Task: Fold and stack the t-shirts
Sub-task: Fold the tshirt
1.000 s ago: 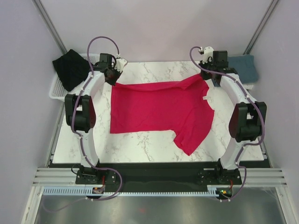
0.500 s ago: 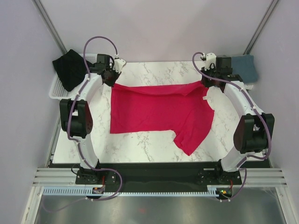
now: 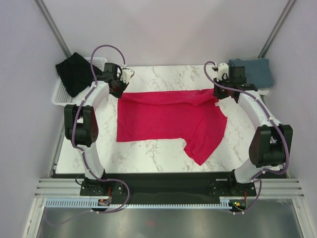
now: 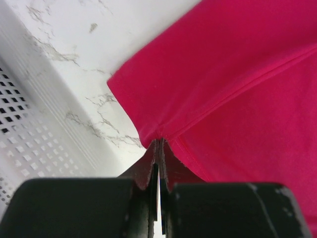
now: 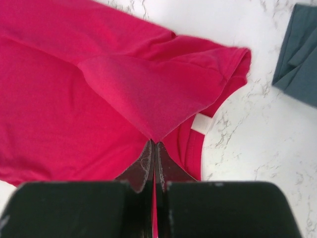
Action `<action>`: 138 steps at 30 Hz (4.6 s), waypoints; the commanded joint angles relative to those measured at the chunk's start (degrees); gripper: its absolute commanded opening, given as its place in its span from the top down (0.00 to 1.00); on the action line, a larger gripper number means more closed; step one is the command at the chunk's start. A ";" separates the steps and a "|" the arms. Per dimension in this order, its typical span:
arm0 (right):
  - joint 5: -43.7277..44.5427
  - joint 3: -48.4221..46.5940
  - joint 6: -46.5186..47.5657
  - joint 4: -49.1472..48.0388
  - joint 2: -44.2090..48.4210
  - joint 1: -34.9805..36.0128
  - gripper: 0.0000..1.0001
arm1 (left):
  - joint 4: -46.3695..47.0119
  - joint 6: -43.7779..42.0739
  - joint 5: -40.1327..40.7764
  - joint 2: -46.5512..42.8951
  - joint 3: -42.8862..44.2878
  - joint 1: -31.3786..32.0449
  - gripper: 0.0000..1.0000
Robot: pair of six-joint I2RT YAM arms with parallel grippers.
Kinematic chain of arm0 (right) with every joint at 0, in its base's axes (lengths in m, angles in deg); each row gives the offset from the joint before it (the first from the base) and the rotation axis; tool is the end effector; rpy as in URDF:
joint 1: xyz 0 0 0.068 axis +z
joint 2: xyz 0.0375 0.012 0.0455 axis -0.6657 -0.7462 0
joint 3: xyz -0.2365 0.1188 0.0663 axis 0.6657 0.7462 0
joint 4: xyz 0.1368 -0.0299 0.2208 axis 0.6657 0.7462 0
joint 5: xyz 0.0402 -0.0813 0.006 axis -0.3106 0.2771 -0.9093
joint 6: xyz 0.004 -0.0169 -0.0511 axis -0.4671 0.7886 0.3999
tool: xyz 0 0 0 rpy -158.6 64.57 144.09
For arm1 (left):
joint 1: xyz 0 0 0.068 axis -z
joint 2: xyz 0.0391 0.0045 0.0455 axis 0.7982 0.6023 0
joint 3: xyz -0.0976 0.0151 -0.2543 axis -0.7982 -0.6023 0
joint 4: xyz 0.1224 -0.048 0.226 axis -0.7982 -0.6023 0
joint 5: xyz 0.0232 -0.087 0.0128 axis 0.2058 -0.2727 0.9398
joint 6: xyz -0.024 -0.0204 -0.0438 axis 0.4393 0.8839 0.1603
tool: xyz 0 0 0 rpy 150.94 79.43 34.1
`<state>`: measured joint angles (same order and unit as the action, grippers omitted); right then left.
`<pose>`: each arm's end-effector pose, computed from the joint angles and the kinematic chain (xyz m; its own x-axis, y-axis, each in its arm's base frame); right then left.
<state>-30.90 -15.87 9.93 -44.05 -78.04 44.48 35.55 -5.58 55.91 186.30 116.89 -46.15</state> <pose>0.3629 0.0264 0.2988 -0.6107 -0.2392 -0.7548 -0.3750 0.9270 0.0096 0.4303 -0.0552 0.2447 -0.6180 0.5525 -0.5593 0.5415 0.8149 0.2067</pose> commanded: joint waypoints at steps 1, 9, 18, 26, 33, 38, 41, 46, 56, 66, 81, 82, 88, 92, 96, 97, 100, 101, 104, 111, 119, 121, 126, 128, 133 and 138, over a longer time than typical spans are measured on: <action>-1.38 3.11 1.09 -0.17 0.75 -0.11 1.00 | -0.24 1.66 0.83 -2.54 -2.24 -0.39 0.98; -1.83 6.10 1.35 -0.08 -0.30 -0.02 1.00 | -0.50 2.80 1.01 -2.36 -6.72 -0.48 0.98; -0.86 6.45 1.44 -0.35 -3.46 -0.02 1.00 | -0.68 6.06 2.41 -2.27 -10.24 -0.48 0.75; 0.63 6.37 1.26 -2.46 -5.66 -0.02 1.00 | -0.59 6.14 2.42 -2.19 -10.77 -1.01 0.73; 0.55 4.70 0.91 -2.28 -6.02 0.07 1.00 | -0.59 6.14 2.42 -4.55 -10.86 -1.71 0.73; 0.46 4.43 0.82 -2.19 -6.10 0.07 1.00 | -1.64 7.90 1.19 -7.81 -9.11 -1.54 0.60; 0.46 4.35 0.65 -2.28 -6.28 0.07 1.00 | -3.57 9.13 -0.74 -7.03 -5.51 -1.01 0.60; 0.20 4.17 0.56 -2.37 -6.19 0.16 1.00 | -5.33 11.06 -3.73 -3.95 -3.83 2.41 0.60; 2.04 -5.21 -1.63 -5.62 -16.38 -0.46 1.00 | -7.71 14.67 -8.30 0.98 -4.52 9.54 0.60; 6.17 -16.48 -3.22 -6.94 -27.02 -1.42 1.00 | -7.53 14.85 -8.66 -0.78 -11.74 11.38 0.60; 11.27 -13.51 -1.02 -9.48 -18.78 -1.34 0.42 | -7.53 14.85 -8.66 -4.03 -14.20 11.56 0.60; 10.75 -10.71 -0.67 -10.01 -16.93 -1.25 0.42 | -7.53 14.85 -8.66 -4.29 -14.63 11.56 0.60; -2.85 -4.01 -3.47 -3.96 -10.32 0.24 0.51 | -7.53 14.85 -8.66 -4.38 -14.38 11.56 0.60; -9.99 -0.67 -6.38 -0.26 -11.99 2.00 0.57 | -7.53 14.85 -8.66 -4.73 -14.11 11.65 0.60; -10.70 0.74 -7.08 0.00 -14.10 3.41 0.58 | -7.53 14.85 -8.66 -5.44 -14.81 11.56 0.60; -10.79 0.22 -7.35 0.09 -14.80 3.58 0.59 | -7.53 14.85 -8.66 -5.44 -14.90 11.56 0.60; -10.97 -1.19 -8.14 0.00 -17.96 3.67 0.59 | -7.53 14.85 -8.66 -5.61 -15.43 11.65 0.60; -10.97 -1.63 -8.05 0.09 -18.58 3.76 0.59 | -7.53 14.85 -8.66 -5.61 -15.60 11.65 0.60; -10.70 -3.65 -8.05 0.09 -20.60 3.85 0.59 | -7.53 14.85 -8.66 -5.61 -15.96 11.56 0.60; -9.91 -7.87 -8.40 -0.96 -24.38 3.85 0.59 | -7.53 14.85 -8.66 -4.56 -15.96 11.56 0.60; -9.56 -10.07 -8.76 -1.23 -27.46 4.29 0.59 | -7.53 14.85 -8.66 -3.16 -15.17 11.56 0.60; -9.38 -10.42 -8.67 -1.23 -27.81 4.38 0.59 | -7.53 14.85 -8.66 -2.80 -14.99 11.56 0.60; -9.30 -10.60 -8.58 -1.40 -28.16 4.55 0.63 | -7.53 14.85 -8.66 -2.45 -14.64 11.56 0.60; -9.47 -10.51 -8.32 -1.66 -28.08 4.73 0.67 | -7.53 14.85 -8.66 -2.63 -14.73 11.65 0.60; -9.91 -11.21 -8.84 -2.28 -28.95 5.25 0.71 | -7.53 14.85 -8.66 -2.89 -15.08 11.56 0.60; -10.17 -11.74 -8.40 -2.28 -28.96 5.87 0.84 | -7.53 14.85 -8.66 -2.98 -15.08 11.56 0.60</action>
<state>-39.86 -25.27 1.63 -44.55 -106.81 49.79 27.96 7.73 48.37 183.68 100.98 -34.83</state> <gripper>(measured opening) 0.178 0.397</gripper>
